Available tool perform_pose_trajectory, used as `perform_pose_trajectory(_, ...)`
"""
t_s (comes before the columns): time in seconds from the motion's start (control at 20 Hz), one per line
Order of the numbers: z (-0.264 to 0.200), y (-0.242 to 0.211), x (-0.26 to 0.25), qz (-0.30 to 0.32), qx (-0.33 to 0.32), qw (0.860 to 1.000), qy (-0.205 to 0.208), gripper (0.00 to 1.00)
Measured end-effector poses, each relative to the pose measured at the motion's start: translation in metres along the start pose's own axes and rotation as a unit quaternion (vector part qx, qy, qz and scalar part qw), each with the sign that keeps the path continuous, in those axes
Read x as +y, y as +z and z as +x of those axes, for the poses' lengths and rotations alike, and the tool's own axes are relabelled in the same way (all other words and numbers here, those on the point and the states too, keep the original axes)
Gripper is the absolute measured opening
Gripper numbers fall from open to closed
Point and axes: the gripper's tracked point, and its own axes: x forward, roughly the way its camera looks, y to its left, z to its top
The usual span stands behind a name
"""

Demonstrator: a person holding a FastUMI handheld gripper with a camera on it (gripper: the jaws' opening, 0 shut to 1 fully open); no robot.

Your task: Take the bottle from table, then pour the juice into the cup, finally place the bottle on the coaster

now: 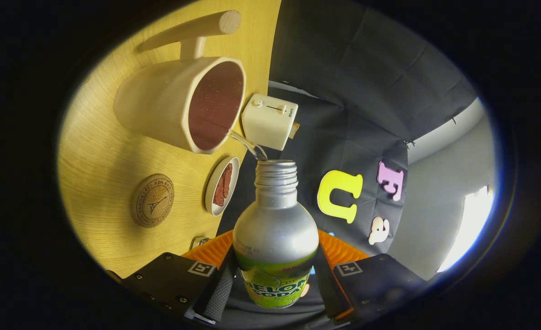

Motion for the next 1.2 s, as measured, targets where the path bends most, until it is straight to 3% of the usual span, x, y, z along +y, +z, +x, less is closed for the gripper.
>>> perform_pose_trajectory(0.55, -0.001, 0.006, -0.003, -0.022, -0.003, 1.0, -0.001, 0.8)
perform_pose_trajectory(1.2, -0.002, 0.014, 0.003, -0.088, -0.01, 0.996, -0.007, 0.8)
